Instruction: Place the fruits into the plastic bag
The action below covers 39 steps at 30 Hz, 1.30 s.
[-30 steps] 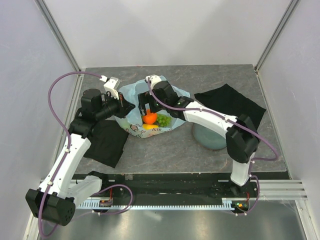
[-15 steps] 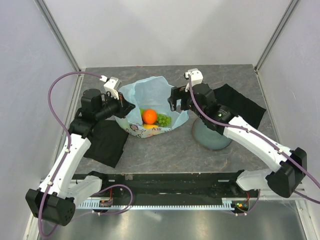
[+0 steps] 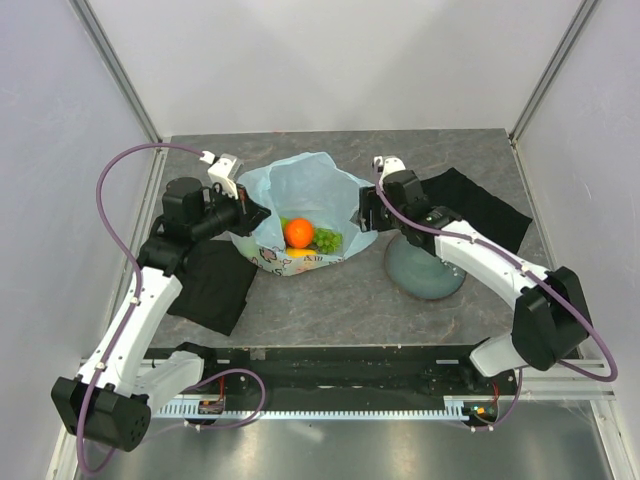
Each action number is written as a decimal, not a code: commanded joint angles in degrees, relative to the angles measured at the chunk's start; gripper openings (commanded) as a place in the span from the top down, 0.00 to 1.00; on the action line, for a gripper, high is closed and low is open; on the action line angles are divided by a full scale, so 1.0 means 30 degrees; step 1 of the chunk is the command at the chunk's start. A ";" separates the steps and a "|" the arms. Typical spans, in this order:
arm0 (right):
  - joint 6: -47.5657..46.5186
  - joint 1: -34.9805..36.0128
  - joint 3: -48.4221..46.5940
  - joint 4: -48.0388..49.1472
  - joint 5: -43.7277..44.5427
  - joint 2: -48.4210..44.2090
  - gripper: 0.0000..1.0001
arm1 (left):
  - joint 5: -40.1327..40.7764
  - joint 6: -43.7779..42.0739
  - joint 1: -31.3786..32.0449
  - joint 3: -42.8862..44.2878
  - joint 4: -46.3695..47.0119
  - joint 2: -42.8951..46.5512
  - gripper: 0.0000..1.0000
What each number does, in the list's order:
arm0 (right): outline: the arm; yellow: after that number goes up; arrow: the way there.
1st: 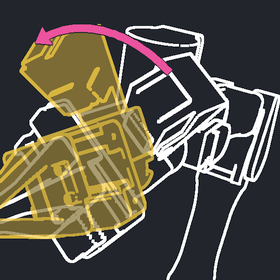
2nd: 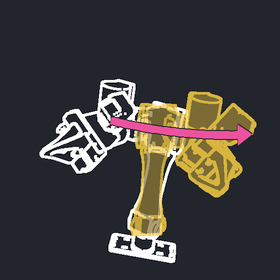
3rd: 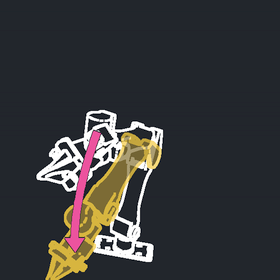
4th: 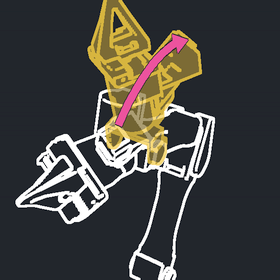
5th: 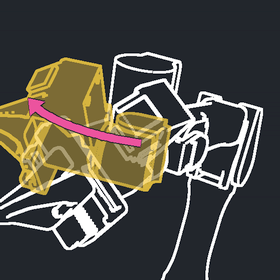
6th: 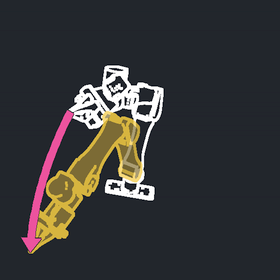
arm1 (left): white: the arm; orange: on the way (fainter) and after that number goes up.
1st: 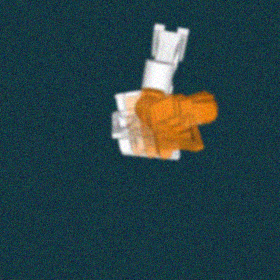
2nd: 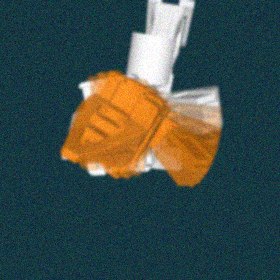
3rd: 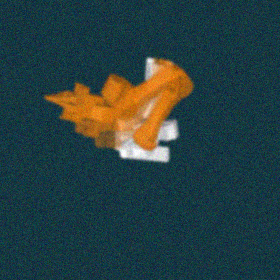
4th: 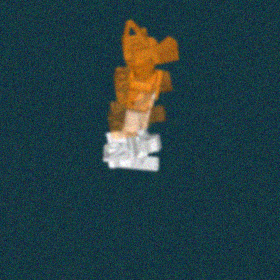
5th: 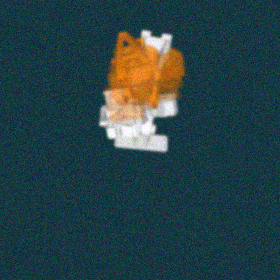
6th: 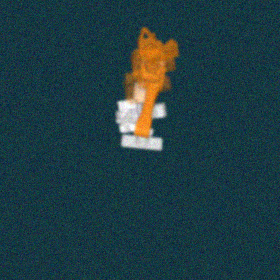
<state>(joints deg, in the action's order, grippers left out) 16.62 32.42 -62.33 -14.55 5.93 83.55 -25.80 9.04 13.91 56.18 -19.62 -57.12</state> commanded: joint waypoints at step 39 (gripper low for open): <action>-0.1849 -0.2371 -0.8435 -0.2651 -0.2506 -0.2593 0.06 | -0.4821 0.0854 -0.5165 1.0339 -0.2637 -0.5780 0.03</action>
<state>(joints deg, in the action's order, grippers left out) 11.90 25.56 -87.22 -22.55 -2.76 80.29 -43.68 12.49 -2.35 89.62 -35.94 -83.11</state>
